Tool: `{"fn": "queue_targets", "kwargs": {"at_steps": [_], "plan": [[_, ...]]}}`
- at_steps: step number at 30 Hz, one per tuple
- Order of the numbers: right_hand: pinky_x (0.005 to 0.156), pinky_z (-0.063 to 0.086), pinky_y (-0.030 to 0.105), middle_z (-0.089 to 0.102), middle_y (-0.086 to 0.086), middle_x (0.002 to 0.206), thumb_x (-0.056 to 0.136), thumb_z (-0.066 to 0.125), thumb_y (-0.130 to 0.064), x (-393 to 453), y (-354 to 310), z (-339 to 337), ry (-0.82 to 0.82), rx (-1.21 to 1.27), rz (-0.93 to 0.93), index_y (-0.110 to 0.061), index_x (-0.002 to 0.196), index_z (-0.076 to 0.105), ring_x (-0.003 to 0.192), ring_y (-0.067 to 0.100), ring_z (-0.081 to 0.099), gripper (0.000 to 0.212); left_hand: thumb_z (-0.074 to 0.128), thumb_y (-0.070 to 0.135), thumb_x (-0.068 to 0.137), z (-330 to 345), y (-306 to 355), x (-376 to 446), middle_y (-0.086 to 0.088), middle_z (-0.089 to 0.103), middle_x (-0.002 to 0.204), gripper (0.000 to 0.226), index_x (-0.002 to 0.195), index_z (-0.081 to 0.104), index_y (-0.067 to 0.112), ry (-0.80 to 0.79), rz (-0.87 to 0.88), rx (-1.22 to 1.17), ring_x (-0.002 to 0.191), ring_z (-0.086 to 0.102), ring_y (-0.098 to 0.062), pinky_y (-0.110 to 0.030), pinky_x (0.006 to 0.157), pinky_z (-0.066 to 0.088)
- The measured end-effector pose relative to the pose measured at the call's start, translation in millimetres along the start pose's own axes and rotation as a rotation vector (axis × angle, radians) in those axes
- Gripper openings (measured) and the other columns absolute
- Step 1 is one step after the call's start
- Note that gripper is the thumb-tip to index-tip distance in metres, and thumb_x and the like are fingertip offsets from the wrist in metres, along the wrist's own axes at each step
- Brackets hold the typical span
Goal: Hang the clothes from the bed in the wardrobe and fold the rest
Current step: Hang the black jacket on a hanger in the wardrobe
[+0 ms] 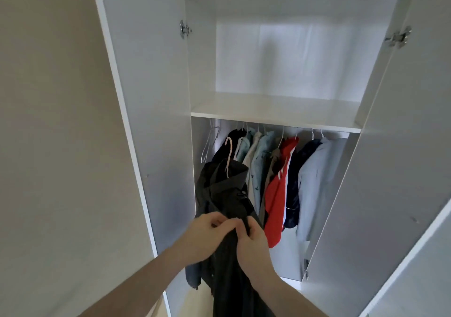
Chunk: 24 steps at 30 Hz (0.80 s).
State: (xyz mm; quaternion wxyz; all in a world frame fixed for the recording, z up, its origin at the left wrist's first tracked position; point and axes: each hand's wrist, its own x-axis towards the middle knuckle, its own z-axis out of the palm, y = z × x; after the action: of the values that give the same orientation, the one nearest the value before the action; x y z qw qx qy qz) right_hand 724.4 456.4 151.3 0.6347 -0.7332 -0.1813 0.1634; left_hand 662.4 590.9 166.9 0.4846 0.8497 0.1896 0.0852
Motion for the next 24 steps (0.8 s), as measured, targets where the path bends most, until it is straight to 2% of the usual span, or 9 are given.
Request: {"fn": "queue_targets", "kwargs": {"at_steps": [2,6,11,13,16,20,22,24], "plan": [[0.085,0.058,0.029,0.073,-0.003,0.092,0.110,0.047,-0.023,18,0,14,-0.022,-0.008,-0.053,-0.022,0.106,0.065,0.088,0.010,0.072,0.018,0.060,0.074,0.086,-4,-1,27,0.014,0.074,0.088,0.040,0.096,0.071,0.036,0.058,-0.045,-0.021,0.088,0.071,-0.004,-0.029,0.088,0.058],[0.081,0.057,0.023,0.071,-0.007,0.091,0.108,0.048,-0.015,69,8,39,-0.094,-0.028,-0.127,-0.026,0.106,0.063,0.089,0.006,0.070,0.019,0.068,0.055,0.092,-20,-14,85,0.013,0.072,0.077,0.025,0.089,0.069,0.031,0.103,-0.068,0.004,0.078,0.070,-0.006,-0.025,0.073,0.053],[0.099,0.054,0.033,0.071,-0.010,0.106,0.105,0.055,-0.016,131,25,51,-0.276,-0.047,-0.108,-0.028,0.116,0.063,0.106,0.009,0.068,0.019,0.063,0.026,0.097,-45,-43,149,0.006,0.068,0.067,0.015,0.083,0.069,0.024,0.160,-0.079,-0.010,0.068,0.067,-0.016,-0.032,0.065,0.053],[0.103,0.054,0.037,0.072,-0.007,0.112,0.105,0.054,-0.014,149,32,55,-0.316,-0.039,-0.102,-0.026,0.122,0.063,0.110,0.012,0.067,0.023,0.063,0.029,0.097,-47,-55,166,0.003,0.071,0.071,0.016,0.085,0.072,0.023,0.168,-0.099,-0.046,0.073,0.070,-0.018,-0.036,0.071,0.058],[0.108,0.051,0.038,0.070,-0.008,0.123,0.105,0.055,-0.014,173,42,68,-0.349,-0.016,-0.117,-0.026,0.135,0.057,0.119,0.011,0.065,0.032,0.071,0.042,0.092,-49,-67,193,0.007,0.074,0.075,0.020,0.083,0.075,0.023,0.180,-0.101,-0.070,0.075,0.071,-0.006,-0.030,0.075,0.060],[0.110,0.050,0.041,0.068,-0.009,0.128,0.099,0.065,-0.033,198,51,79,-0.481,-0.067,-0.134,-0.034,0.137,0.054,0.124,0.012,0.063,0.040,0.066,0.033,0.094,-54,-77,219,0.007,0.071,0.075,0.011,0.084,0.068,0.029,0.270,-0.098,0.046,0.072,0.068,-0.005,-0.032,0.071,0.057],[0.109,0.050,0.033,0.066,-0.015,0.131,0.097,0.068,-0.043,220,54,71,-0.598,-0.192,-0.194,-0.040,0.136,0.054,0.126,0.008,0.062,0.042,0.063,0.032,0.097,-59,-83,232,0.009,0.068,0.072,0.014,0.084,0.064,0.033,0.329,-0.089,0.123,0.066,0.064,-0.004,-0.031,0.064,0.053],[0.101,0.053,0.025,0.069,-0.020,0.122,0.098,0.065,-0.042,246,56,52,-0.609,-0.341,-0.288,-0.042,0.126,0.063,0.118,0.004,0.065,0.028,0.060,0.030,0.100,-65,-87,240,0.007,0.068,0.072,0.013,0.087,0.063,0.031,0.355,-0.097,0.182,0.066,0.064,-0.008,-0.036,0.064,0.055]]}}
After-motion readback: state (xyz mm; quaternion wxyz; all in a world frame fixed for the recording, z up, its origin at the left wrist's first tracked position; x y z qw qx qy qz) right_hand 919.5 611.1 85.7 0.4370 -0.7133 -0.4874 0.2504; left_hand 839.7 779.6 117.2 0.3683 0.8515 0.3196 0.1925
